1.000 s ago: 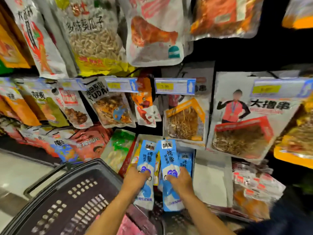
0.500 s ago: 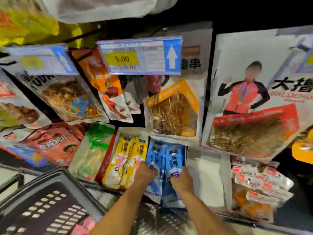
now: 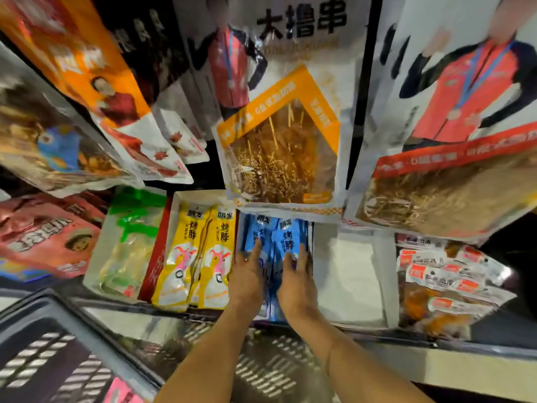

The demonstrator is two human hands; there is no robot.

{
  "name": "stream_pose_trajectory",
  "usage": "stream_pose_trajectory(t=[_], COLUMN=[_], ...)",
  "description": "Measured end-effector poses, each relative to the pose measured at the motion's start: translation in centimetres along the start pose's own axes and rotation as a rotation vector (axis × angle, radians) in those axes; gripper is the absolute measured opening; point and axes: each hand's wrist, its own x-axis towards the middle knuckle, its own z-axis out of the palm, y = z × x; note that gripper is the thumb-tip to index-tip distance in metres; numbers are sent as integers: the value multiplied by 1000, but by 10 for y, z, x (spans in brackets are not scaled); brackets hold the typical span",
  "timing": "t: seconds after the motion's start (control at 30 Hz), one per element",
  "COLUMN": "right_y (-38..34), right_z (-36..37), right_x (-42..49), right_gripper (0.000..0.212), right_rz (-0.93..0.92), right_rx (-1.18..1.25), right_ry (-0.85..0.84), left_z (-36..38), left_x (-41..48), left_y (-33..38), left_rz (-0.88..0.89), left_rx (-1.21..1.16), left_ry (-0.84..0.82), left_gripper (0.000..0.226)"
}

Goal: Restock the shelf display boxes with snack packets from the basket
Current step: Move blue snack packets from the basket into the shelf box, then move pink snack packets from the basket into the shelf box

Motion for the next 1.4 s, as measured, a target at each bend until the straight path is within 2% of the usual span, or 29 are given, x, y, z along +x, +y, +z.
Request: stream_pose_trajectory(t=[0.07,0.17,0.27,0.37,0.53,0.63,0.73,0.8,0.97,1.07,1.17,1.3,1.4], right_y=[4,4,1,-1,-4,-10,-13,-17,-53,-89,-133,-182,-197], right_z=[5,-2,-13,-13,-3,-10,-31,-47,-97,-126,-137,-105,-64], right_x=[0,0,4,5,8,7,6,3,-17,-49,-95,-162,-202], right_gripper=[61,63,67,67,67,68,60,57,62,55,53,41,40], right_rz=[-77,-102,-73,-63,-53,-38,-54,-85,-210,-326,-470,-746,-882], right_rx=[-116,-204,-257,-289,-317,-342,-349,-349,-347,-305,-218,-59,-98], right_ry=[22,-60,-138,-193,-202,-259,-236,-171,-40,57,70,143,54], left_z=[3,1,-1,1,0,-5,-22,-43,-125,-172,-203,-202,-174], left_x=[-1,0,1,2,0,-1,-7,-16,-67,-113,-171,-249,-291], left_y=[-3,-4,-7,-7,1,2,1,0,-26,-62,-111,-187,-229], left_rz=[67,113,93,113,110,100,101,109,143,94,-27,-261,-383], left_rx=[168,276,256,292,357,315,287,308,335,289,264,174,132], left_ry=[4,-38,-103,-86,-96,-120,-123,-66,235,426,550,544,479], left_gripper=[70,66,74,71,72,67,66,60,51,49,40,33,31])
